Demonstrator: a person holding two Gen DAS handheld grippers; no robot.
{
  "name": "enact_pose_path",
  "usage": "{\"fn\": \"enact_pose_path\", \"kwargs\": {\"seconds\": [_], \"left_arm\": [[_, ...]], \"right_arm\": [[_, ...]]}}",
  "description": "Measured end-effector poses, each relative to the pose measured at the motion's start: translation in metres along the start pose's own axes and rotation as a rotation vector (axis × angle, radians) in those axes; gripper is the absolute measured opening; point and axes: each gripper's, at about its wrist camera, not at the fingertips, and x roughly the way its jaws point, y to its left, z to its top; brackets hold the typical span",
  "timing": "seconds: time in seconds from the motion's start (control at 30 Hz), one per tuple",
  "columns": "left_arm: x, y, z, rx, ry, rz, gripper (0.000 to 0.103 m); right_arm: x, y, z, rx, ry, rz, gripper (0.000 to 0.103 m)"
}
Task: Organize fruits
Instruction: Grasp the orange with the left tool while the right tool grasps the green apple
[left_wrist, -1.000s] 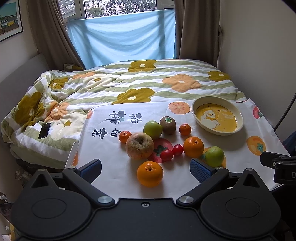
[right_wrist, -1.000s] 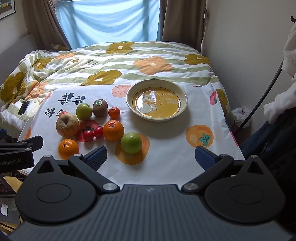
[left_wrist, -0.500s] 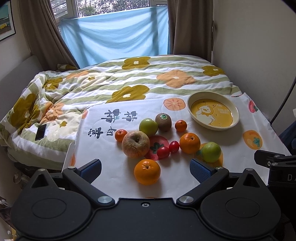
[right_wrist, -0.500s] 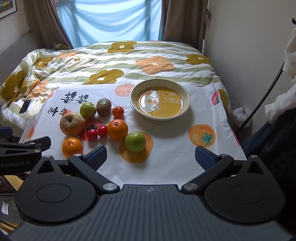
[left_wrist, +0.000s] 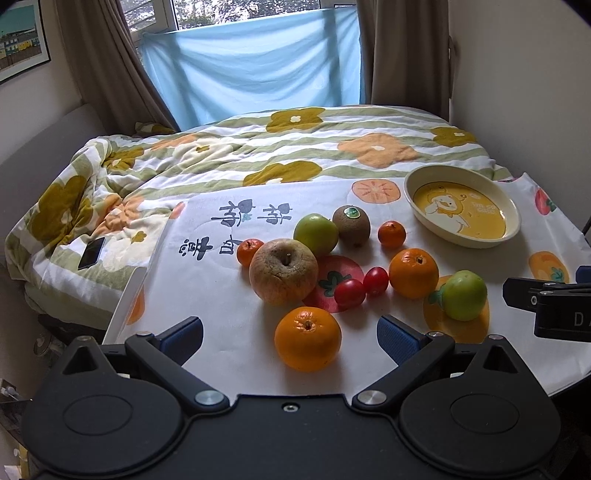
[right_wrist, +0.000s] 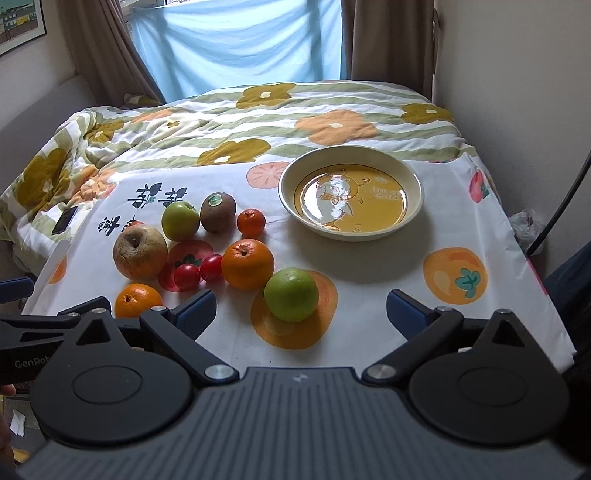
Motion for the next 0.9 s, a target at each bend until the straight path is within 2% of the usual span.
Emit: {"fn": "enact_pose_path", "kwargs": {"seconds": [0.27, 0.57, 0.77, 0.83, 0.9], "left_arm": [[0.049, -0.017, -0.024, -0.083, 0.029, 0.061, 0.095], [0.078, -0.028, -0.035, -0.109, 0.016, 0.112, 0.093], [0.084, -0.03, -0.037, -0.109, 0.01, 0.123, 0.083], [0.085, -0.031, -0.036, -0.104, 0.01, 0.125, 0.074], [0.088, -0.031, -0.037, -0.105, 0.019, 0.122, 0.069]], "right_arm": [[0.056, -0.011, -0.019, -0.083, 0.016, 0.052, 0.103], [0.087, -0.019, -0.03, -0.11, 0.005, 0.109, 0.103], [0.097, -0.021, -0.028, -0.105, -0.004, 0.13, 0.098], [0.099, -0.02, -0.027, -0.106, -0.006, 0.136, 0.091], [0.102, -0.019, -0.026, -0.111, -0.005, 0.141, 0.089]]}}
